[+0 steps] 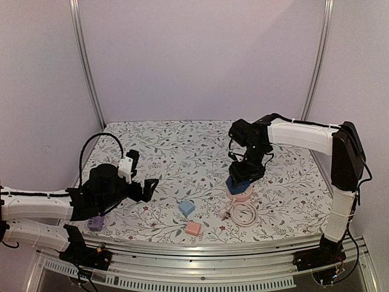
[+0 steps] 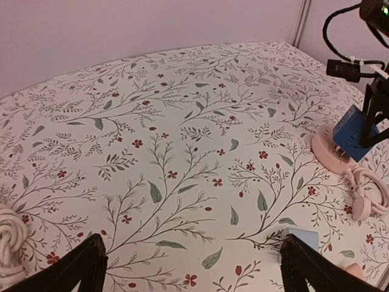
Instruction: Insert the plug
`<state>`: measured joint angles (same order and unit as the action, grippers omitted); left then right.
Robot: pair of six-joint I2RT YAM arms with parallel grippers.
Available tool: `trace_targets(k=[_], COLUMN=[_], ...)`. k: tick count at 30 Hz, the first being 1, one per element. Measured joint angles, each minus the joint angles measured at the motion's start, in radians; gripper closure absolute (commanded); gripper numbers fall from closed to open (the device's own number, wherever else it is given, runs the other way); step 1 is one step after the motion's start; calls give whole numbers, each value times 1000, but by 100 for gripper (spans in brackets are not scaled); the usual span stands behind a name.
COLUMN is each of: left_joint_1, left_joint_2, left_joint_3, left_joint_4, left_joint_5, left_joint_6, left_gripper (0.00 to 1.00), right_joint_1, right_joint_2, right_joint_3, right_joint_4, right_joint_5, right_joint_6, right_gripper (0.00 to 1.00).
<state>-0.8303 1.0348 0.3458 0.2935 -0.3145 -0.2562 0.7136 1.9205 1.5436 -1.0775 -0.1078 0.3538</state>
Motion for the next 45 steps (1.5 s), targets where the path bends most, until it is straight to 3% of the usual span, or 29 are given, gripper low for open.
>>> trace_targets(k=[45], left_joint_1=[0], left_joint_2=[-23], left_joint_3=[-16], left_joint_4=[-1], left_joint_5=[-8], left_joint_6=[0], left_gripper=[0], right_joint_1=[87], right_joint_2=[147], right_joint_3=[230], right_joint_4=[-201], right_joint_5=[170], right_joint_6=[113], right_gripper=[100])
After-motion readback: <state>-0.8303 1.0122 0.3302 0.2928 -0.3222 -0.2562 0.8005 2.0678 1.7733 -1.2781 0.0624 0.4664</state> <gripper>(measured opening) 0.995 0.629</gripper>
